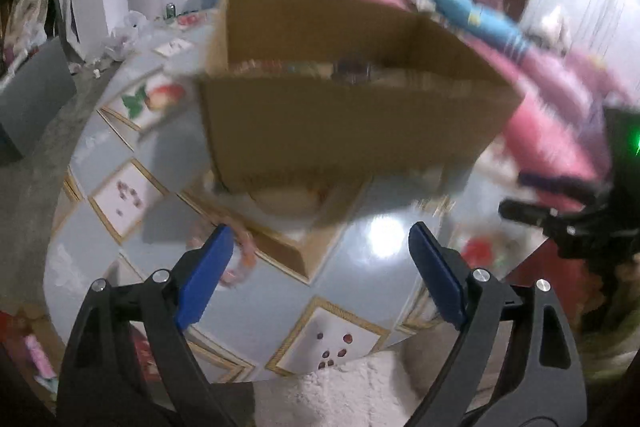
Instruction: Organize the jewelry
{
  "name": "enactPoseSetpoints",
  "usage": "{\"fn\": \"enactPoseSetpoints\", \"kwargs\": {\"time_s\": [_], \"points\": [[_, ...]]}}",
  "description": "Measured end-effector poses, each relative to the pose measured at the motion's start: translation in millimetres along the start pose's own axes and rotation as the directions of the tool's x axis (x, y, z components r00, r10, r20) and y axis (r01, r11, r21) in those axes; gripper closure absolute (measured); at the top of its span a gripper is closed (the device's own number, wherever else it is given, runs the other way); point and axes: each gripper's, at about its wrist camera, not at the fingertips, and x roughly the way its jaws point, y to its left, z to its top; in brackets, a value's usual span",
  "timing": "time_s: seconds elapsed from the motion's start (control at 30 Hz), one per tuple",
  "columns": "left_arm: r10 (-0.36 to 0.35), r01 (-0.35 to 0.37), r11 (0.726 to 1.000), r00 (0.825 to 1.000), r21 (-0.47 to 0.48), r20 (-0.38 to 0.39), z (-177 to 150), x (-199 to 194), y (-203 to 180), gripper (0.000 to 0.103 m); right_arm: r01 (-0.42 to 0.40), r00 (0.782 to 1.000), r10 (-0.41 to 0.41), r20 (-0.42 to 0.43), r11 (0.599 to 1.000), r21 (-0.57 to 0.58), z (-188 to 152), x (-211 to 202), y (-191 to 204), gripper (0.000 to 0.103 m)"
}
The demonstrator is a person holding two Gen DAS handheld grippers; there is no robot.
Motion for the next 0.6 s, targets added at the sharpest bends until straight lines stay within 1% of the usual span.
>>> {"fn": "enactPoseSetpoints", "kwargs": {"time_s": [0.07, 0.17, 0.23, 0.27, 0.3, 0.37, 0.4, 0.5, 0.6], "points": [[0.052, -0.050, 0.997, 0.998, 0.055, -0.034, -7.5, 19.7, -15.5, 0.018, 0.070, 0.997, -0.071, -0.028, 0.997, -0.019, -3.1, 15.0, 2.3, 0.022], [0.079, -0.073, 0.994, 0.995, 0.079, -0.069, -11.4, 38.2, -26.3, 0.018, 0.100, 0.994, -0.102, -0.039, 0.994, -0.052, -3.9, 25.0, 6.7, 0.022], [0.086, -0.079, 0.993, 0.993, 0.082, -0.085, -12.7, 45.7, -30.4, 0.018, 0.137, 0.988, -0.142, -0.053, 0.987, -0.087, -5.1, 33.7, 9.9, 0.022], [0.103, -0.095, 0.992, 0.990, 0.087, -0.095, -14.1, 50.3, -32.3, 0.017, 0.151, 0.986, -0.158, -0.058, 0.983, -0.103, -4.4, 36.6, 12.7, 0.020], [0.107, -0.100, 0.991, 0.991, 0.087, -0.083, -14.0, 50.3, -32.9, 0.014, 0.153, 0.986, -0.159, -0.052, 0.983, -0.104, -5.2, 35.9, 12.9, 0.014], [0.110, -0.104, 0.991, 0.991, 0.079, -0.074, -11.7, 52.7, -30.5, 0.012, 0.150, 0.986, -0.156, -0.060, 0.983, -0.104, -5.5, 38.1, 11.4, 0.011], [0.111, -0.107, 0.992, 0.991, 0.072, -0.069, -11.6, 52.7, -29.7, 0.010, 0.145, 0.986, -0.151, -0.064, 0.985, -0.097, -5.2, 39.3, 9.2, 0.007], [0.121, -0.117, 0.991, 0.992, 0.069, -0.045, -13.3, 52.0, -29.2, 0.008, 0.114, 0.989, -0.120, -0.084, 0.991, -0.068, -5.2, 43.1, 1.4, 0.006], [0.125, -0.124, 0.990, 0.992, 0.066, -0.013, -18.6, 54.2, -33.5, 0.008, 0.103, 0.990, -0.110, -0.084, 0.991, -0.085, -4.9, 43.5, -0.9, 0.006]]}}
